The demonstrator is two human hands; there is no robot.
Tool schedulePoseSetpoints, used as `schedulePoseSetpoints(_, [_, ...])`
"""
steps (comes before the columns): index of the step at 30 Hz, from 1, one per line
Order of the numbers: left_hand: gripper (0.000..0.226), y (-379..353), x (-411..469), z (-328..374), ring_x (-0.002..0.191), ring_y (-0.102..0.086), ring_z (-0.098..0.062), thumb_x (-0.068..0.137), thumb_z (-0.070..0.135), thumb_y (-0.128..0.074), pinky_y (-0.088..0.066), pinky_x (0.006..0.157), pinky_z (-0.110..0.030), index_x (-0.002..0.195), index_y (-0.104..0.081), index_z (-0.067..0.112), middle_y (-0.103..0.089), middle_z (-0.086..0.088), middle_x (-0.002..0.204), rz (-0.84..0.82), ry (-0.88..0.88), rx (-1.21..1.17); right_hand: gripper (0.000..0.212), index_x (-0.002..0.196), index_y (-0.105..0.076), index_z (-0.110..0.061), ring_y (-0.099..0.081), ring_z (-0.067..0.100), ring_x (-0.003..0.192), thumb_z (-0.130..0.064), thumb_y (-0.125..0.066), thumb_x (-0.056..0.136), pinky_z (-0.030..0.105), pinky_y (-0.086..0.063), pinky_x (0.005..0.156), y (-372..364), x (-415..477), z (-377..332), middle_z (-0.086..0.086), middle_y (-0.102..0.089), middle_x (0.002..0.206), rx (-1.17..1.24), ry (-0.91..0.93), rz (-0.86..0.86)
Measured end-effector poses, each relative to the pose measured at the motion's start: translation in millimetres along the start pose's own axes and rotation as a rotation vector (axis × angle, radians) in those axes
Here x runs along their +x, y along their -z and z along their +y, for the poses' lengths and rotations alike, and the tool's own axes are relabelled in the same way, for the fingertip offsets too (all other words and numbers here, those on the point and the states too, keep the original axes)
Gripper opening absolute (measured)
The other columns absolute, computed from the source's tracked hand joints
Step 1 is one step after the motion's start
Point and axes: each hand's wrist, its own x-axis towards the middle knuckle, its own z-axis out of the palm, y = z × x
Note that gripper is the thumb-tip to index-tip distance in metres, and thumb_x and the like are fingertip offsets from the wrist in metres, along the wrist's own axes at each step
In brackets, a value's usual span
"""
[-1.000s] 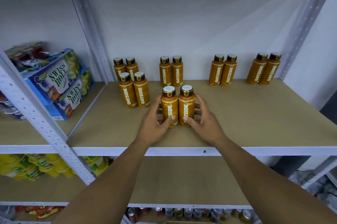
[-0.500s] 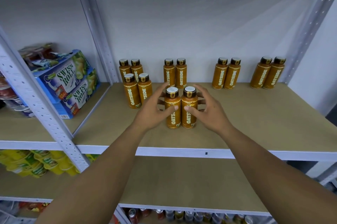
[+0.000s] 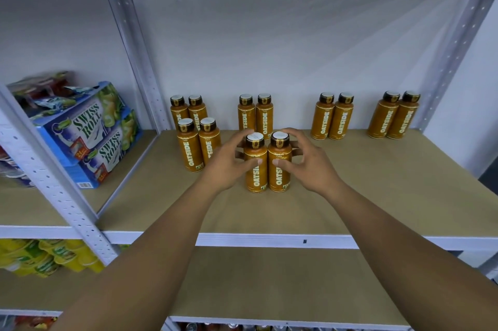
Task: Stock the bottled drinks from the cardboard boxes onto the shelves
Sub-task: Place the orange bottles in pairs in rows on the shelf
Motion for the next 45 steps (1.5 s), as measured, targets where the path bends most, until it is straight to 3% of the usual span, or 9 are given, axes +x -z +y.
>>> schedulePoseSetpoints(6, [0.075, -9, 28, -2, 0.131, -0.056, -0.02, 0.09, 0.028, -0.079, -0.053, 0.104, -0.045, 0.152, -0.038, 0.039, -0.053, 0.005, 0.15, -0.006, 0.005, 0.016, 0.073, 0.146, -0.037, -0.044, -0.059, 0.012, 0.111, -0.039, -0.08, 0.086, 0.025, -0.047, 0.084, 4, 25, 9, -0.001, -0.058, 0.14, -0.005, -0.026, -0.005])
schedulePoseSetpoints(13, [0.074, -15, 53, -7, 0.134, -0.054, -0.022, 0.088, 0.035, -0.079, -0.051, 0.106, -0.051, 0.147, -0.036, 0.049, -0.054, 0.006, 0.149, -0.018, 0.037, -0.013, 0.073, 0.147, -0.036, -0.043, -0.061, 0.016, 0.109, -0.038, -0.078, 0.088, 0.021, -0.046, 0.075, 7, 48, 20, 0.0, -0.059, 0.137, -0.029, -0.044, -0.015])
schedulePoseSetpoints(20, [0.074, -19, 62, -9, 0.136, -0.053, -0.024, 0.091, 0.033, -0.077, -0.05, 0.108, -0.052, 0.149, -0.034, 0.047, -0.052, 0.005, 0.151, -0.031, 0.032, -0.016, 0.073, 0.148, -0.035, -0.043, -0.064, 0.021, 0.114, -0.039, -0.077, 0.089, 0.021, -0.046, 0.074, 8, 55, 26, 0.001, -0.058, 0.138, -0.042, -0.043, -0.014])
schedulePoseSetpoints(25, [0.074, -19, 66, -8, 0.137, -0.052, -0.024, 0.093, 0.028, -0.076, -0.049, 0.109, -0.051, 0.153, -0.034, 0.04, -0.051, 0.004, 0.152, -0.029, 0.03, -0.008, 0.073, 0.15, -0.035, -0.041, -0.063, 0.023, 0.117, -0.038, -0.077, 0.09, 0.029, -0.05, 0.082, 8, 59, 27, 0.002, -0.057, 0.141, -0.04, -0.048, -0.012])
schedulePoseSetpoints(31, [0.075, -21, 68, -9, 0.137, -0.052, -0.024, 0.092, 0.027, -0.076, -0.049, 0.109, -0.052, 0.152, -0.034, 0.041, -0.051, 0.004, 0.152, -0.018, 0.029, -0.01, 0.072, 0.149, -0.035, -0.041, -0.063, 0.023, 0.117, -0.037, -0.076, 0.09, 0.019, -0.045, 0.073, 9, 62, 29, 0.003, -0.057, 0.141, -0.048, -0.046, -0.009])
schedulePoseSetpoints(39, [0.075, -22, 68, -10, 0.138, -0.051, -0.025, 0.092, 0.029, -0.076, -0.049, 0.108, -0.053, 0.152, -0.033, 0.043, -0.05, 0.003, 0.153, -0.017, 0.033, -0.011, 0.074, 0.151, -0.034, -0.041, -0.063, 0.024, 0.119, -0.038, -0.076, 0.09, 0.028, -0.049, 0.084, 9, 60, 29, 0.003, -0.057, 0.142, -0.05, -0.048, -0.005])
schedulePoseSetpoints(45, [0.075, -22, 67, -10, 0.139, -0.05, -0.026, 0.092, 0.029, -0.076, -0.048, 0.109, -0.053, 0.153, -0.033, 0.04, -0.05, 0.003, 0.153, -0.022, 0.028, -0.012, 0.075, 0.152, -0.035, -0.041, -0.063, 0.023, 0.118, -0.039, -0.076, 0.09, 0.027, -0.049, 0.084, 9, 58, 28, 0.002, -0.057, 0.141, -0.051, -0.06, -0.002])
